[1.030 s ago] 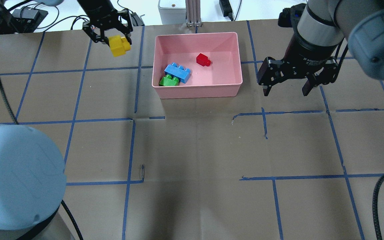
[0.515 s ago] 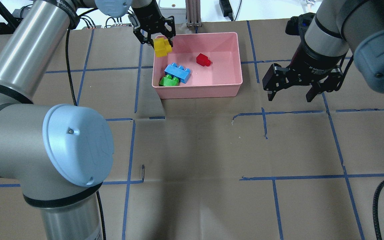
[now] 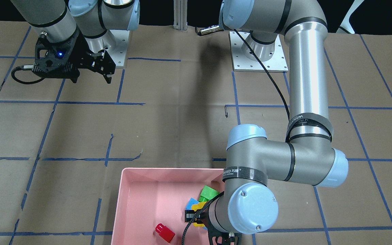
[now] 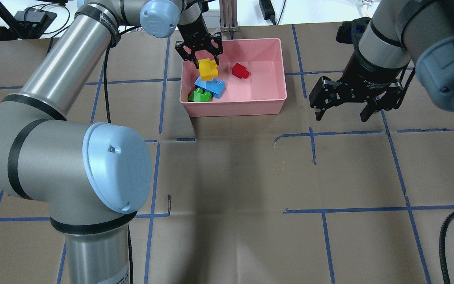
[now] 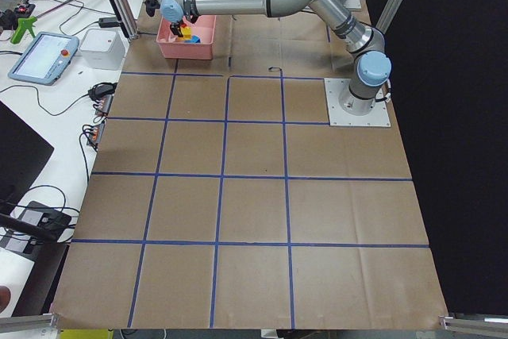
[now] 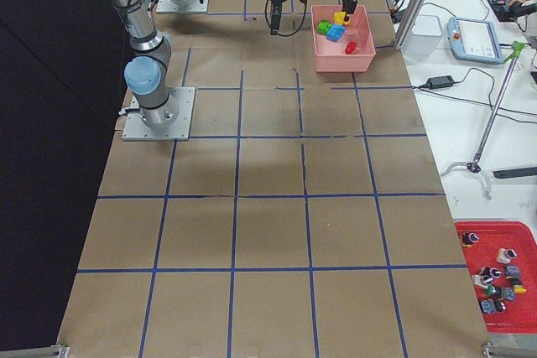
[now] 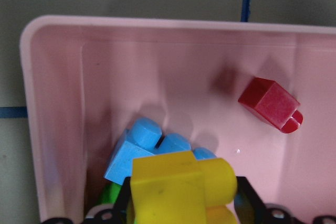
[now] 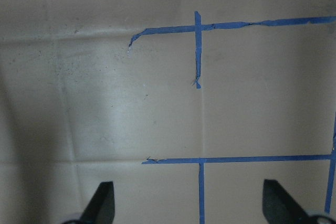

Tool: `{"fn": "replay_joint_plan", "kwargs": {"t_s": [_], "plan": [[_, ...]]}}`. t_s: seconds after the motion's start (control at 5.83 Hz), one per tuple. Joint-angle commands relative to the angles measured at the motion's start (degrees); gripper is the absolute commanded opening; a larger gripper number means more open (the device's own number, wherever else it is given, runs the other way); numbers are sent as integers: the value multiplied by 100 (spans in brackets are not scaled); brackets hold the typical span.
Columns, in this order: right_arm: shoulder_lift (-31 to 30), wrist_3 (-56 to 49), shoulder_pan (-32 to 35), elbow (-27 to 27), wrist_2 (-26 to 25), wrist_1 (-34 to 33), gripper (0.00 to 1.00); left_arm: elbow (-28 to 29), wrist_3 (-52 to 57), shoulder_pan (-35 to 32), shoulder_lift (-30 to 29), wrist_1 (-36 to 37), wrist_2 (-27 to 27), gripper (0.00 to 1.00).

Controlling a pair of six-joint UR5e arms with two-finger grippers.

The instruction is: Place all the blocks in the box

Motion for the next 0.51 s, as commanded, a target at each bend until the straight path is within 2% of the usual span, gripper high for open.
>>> {"fn": "replay_joint_plan", "kwargs": {"t_s": [0.0,0.34], "plan": [[10,3,9,36,-8,-245,100,20,16,-15,181,13,30,100],[115,3,9,62,0,-317,100,-111,16,64,943,4,83,100]]}}
